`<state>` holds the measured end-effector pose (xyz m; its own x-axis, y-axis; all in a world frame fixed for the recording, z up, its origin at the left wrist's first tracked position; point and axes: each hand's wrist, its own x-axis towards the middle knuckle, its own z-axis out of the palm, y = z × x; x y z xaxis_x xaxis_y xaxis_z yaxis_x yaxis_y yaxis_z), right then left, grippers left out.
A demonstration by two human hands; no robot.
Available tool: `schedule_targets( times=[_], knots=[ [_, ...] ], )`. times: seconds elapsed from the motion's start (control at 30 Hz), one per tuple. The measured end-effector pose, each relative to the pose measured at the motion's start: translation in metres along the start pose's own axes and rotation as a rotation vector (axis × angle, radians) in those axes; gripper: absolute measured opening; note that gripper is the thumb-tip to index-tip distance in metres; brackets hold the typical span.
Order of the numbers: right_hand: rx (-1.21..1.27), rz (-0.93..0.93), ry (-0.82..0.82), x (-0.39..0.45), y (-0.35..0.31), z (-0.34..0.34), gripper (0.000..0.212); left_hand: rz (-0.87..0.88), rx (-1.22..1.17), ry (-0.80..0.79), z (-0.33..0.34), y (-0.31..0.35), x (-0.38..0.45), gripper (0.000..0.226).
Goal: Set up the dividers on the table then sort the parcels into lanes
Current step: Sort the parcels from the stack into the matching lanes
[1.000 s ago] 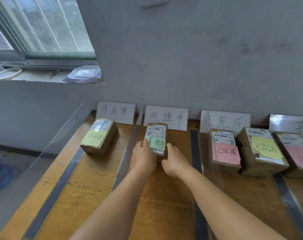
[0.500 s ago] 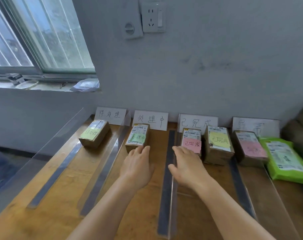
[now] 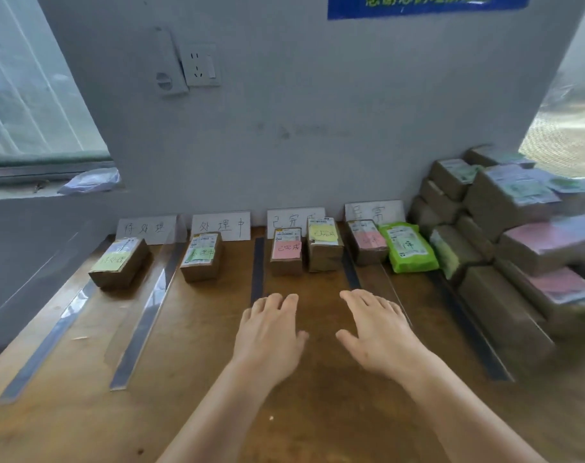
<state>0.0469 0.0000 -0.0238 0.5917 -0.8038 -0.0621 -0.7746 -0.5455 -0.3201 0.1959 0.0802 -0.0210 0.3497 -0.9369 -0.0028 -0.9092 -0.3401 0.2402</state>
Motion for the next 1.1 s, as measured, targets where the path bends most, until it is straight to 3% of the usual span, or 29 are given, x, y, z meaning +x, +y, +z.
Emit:
schedule_targets(
  times=[0.3,0.6,1.1],
  knots=[
    [-0.019,0.181,0.125,-0.116,0.073,-0.028,0.065,0.268,-0.009,-0.047,0.017,0.101,-0.049,0.061],
    [0.013,0.322,0.205,-0.175,0.148,-0.053,0.063,0.453,-0.003,-0.068,0.038,0.192,-0.057,0.06],
    [0.098,0.323,0.207,-0.164,0.343,-0.108,0.064,0.394,-0.067,-0.016,0.079,0.381,0.02,0.059]
  ],
)
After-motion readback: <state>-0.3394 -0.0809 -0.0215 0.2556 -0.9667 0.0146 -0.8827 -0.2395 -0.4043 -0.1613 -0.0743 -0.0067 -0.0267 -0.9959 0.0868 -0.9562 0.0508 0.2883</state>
